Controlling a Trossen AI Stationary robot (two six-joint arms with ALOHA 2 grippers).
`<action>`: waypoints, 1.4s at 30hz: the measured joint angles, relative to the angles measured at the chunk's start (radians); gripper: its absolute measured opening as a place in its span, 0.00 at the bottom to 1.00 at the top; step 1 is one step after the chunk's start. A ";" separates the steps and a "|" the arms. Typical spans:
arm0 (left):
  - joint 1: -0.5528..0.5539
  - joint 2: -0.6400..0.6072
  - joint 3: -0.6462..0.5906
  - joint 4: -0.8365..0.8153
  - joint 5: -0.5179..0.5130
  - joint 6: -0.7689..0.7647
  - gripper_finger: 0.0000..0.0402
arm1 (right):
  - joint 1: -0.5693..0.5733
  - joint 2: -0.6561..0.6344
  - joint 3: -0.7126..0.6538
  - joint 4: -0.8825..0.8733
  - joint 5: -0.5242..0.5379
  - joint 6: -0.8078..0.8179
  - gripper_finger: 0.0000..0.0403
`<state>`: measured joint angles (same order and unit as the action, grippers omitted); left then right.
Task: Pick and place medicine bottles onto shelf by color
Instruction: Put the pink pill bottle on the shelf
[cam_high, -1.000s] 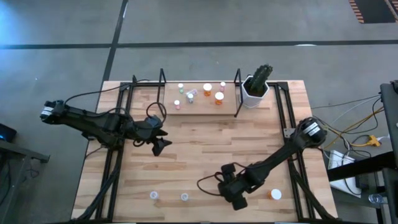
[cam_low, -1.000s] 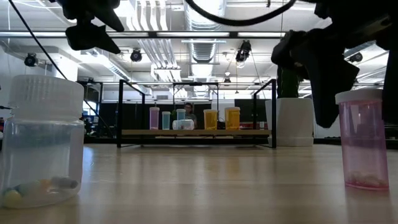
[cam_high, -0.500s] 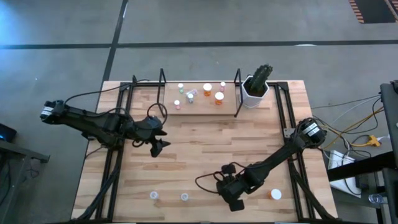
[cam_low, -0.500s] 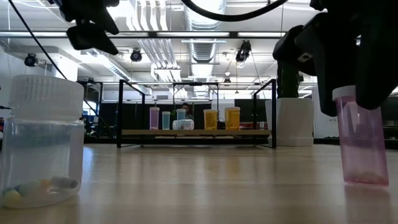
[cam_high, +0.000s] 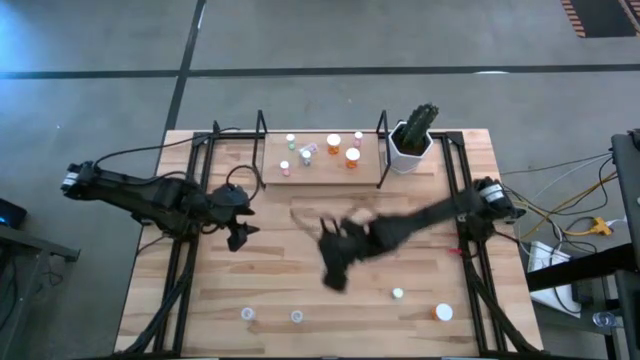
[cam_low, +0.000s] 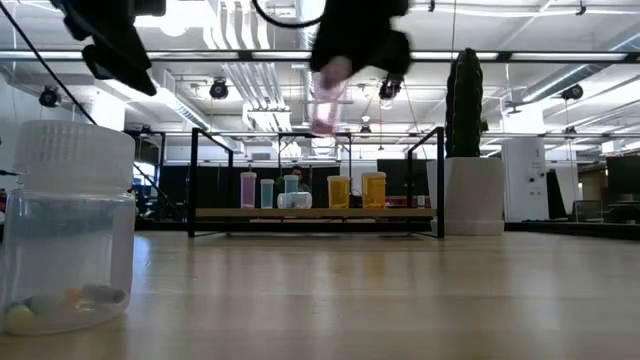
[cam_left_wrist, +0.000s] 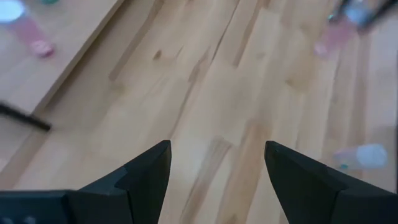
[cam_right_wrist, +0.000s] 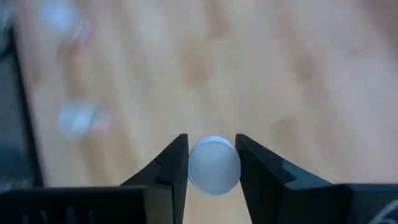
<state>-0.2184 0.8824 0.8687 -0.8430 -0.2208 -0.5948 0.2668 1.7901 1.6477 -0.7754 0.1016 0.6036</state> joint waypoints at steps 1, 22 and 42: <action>0.000 -0.012 -0.004 -0.007 -0.004 -0.001 0.60 | -0.042 0.000 0.023 -0.009 0.005 -0.008 0.26; 0.035 -0.033 -0.011 0.117 -0.187 -0.083 0.60 | -0.685 0.250 0.348 -0.175 -0.049 -0.405 0.26; 0.215 -0.071 0.034 0.135 -0.204 -0.020 0.60 | -0.672 0.322 0.396 -0.353 -0.090 -0.595 0.28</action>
<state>-0.0036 0.8112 0.9024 -0.7079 -0.4252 -0.6151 -0.4056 2.1117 2.0438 -1.1287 0.0113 0.0086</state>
